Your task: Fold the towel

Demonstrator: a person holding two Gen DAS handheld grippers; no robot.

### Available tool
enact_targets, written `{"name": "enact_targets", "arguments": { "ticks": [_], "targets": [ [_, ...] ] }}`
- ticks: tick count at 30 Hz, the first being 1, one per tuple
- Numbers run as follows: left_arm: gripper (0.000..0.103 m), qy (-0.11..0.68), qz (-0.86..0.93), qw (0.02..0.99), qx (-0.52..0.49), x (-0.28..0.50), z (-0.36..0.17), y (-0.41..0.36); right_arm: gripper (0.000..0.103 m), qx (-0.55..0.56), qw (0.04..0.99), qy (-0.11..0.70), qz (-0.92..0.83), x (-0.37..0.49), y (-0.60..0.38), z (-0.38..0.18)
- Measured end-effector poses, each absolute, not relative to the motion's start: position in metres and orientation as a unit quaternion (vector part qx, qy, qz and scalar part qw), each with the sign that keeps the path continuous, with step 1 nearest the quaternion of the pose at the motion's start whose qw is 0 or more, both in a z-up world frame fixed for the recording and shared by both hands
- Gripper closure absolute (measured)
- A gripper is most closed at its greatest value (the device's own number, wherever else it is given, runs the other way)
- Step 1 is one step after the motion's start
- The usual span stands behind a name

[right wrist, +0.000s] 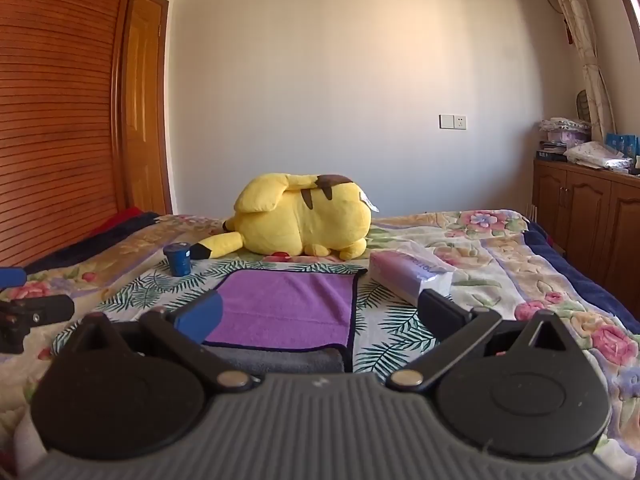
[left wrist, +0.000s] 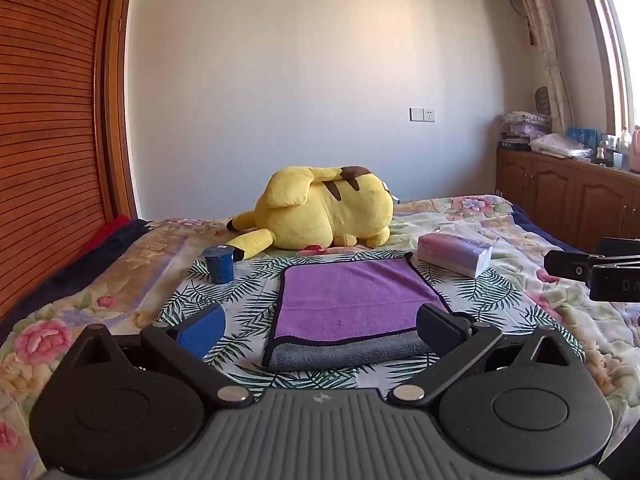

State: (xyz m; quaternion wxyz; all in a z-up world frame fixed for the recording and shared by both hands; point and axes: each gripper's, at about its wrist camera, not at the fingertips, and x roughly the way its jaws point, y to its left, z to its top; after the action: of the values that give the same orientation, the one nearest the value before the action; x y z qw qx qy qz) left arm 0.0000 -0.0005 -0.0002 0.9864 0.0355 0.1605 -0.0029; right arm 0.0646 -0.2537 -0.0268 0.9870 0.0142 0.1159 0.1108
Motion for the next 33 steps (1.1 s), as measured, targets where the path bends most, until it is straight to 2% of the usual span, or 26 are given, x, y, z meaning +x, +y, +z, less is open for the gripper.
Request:
{"name": "enact_targets", "arguments": {
  "ticks": [33],
  "targets": [
    [0.016, 0.161, 0.005, 0.986, 0.032, 0.0025, 0.0011, 0.0044, 0.000, 0.011, 0.987, 0.116, 0.109, 0.0638, -0.2570, -0.0287]
  ]
}}
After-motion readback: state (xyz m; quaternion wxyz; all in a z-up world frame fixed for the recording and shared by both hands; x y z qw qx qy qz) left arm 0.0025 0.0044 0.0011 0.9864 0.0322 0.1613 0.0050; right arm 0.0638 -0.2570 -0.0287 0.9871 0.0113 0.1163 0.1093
